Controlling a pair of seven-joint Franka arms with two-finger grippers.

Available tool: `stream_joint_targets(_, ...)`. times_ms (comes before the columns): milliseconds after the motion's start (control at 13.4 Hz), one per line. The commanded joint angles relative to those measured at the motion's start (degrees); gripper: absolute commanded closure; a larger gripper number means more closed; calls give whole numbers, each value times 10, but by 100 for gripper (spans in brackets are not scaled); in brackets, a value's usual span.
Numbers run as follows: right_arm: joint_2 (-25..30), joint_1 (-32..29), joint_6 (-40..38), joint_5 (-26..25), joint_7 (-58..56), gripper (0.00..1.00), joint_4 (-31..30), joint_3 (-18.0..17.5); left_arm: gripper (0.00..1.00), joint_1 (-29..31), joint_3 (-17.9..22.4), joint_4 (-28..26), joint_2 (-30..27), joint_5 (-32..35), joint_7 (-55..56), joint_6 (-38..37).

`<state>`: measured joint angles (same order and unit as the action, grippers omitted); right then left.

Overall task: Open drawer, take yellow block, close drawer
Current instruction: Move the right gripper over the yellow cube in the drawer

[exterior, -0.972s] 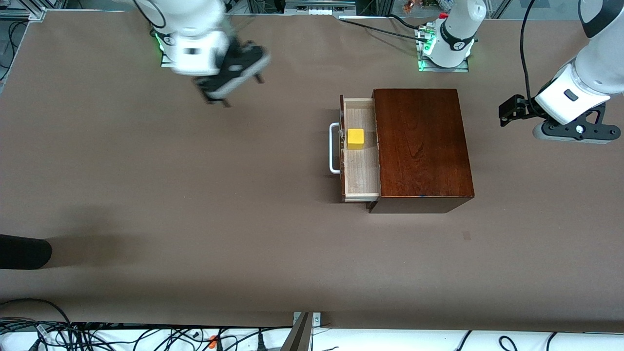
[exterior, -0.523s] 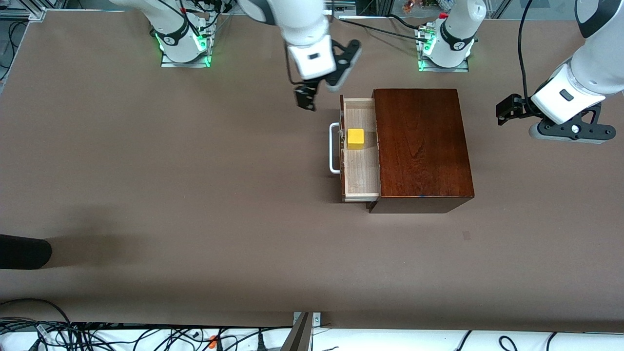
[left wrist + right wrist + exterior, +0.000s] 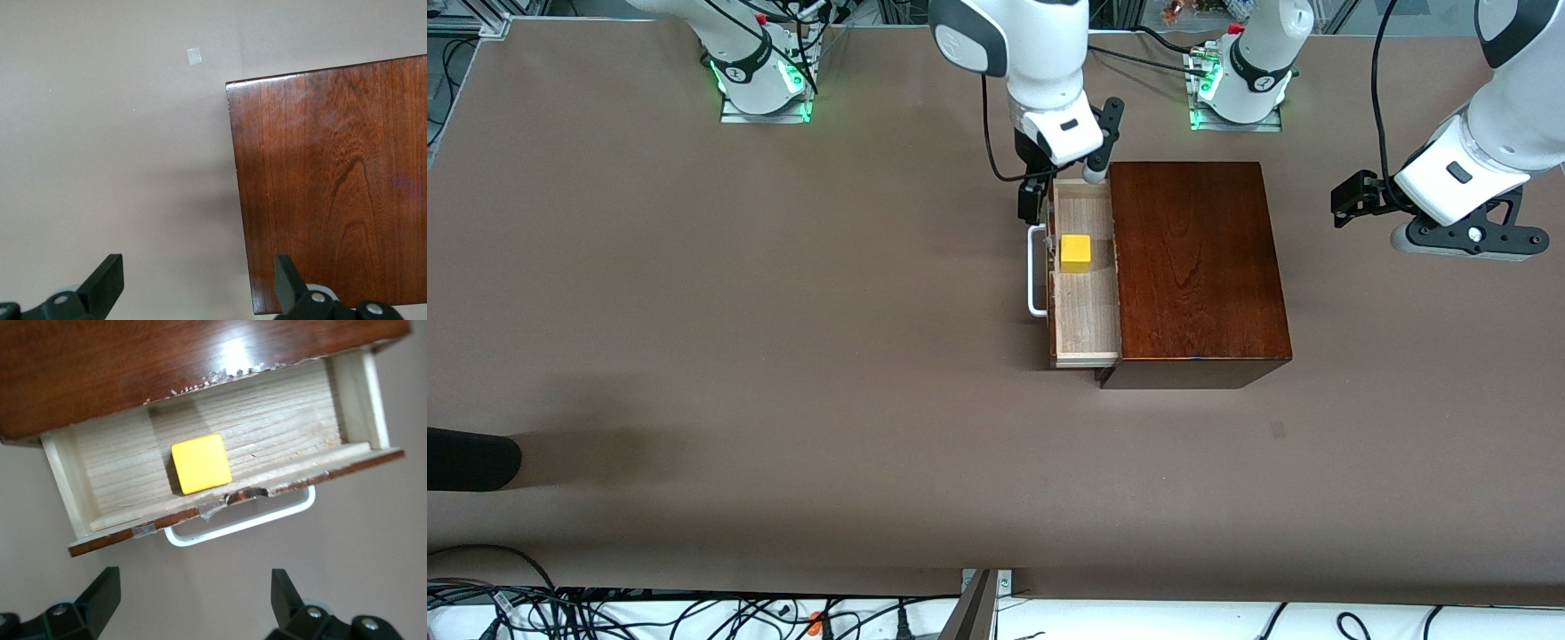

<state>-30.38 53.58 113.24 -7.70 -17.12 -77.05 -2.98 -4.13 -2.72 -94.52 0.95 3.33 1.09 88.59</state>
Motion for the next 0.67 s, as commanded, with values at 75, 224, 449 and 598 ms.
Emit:
stream_joint_targets(75, -44, 6, 31, -11, -34, 1, 28, 5, 0, -3, 3, 6, -4, -15, 4, -13)
stream_joint_targets(224, -70, 7, 32, -14, -34, 1, 59, 5, 0, -2, 3, 5, -3, -15, 4, -13)
stream_joint_targets(449, -120, 15, 39, -14, -34, 1, 126, 6, 0, -2, 3, 8, 1, -15, 4, -11)
stream_joint_targets(598, -156, 15, 58, -14, -34, 1, 160, 6, 0, -1, 3, 7, 2, -15, 4, -11)
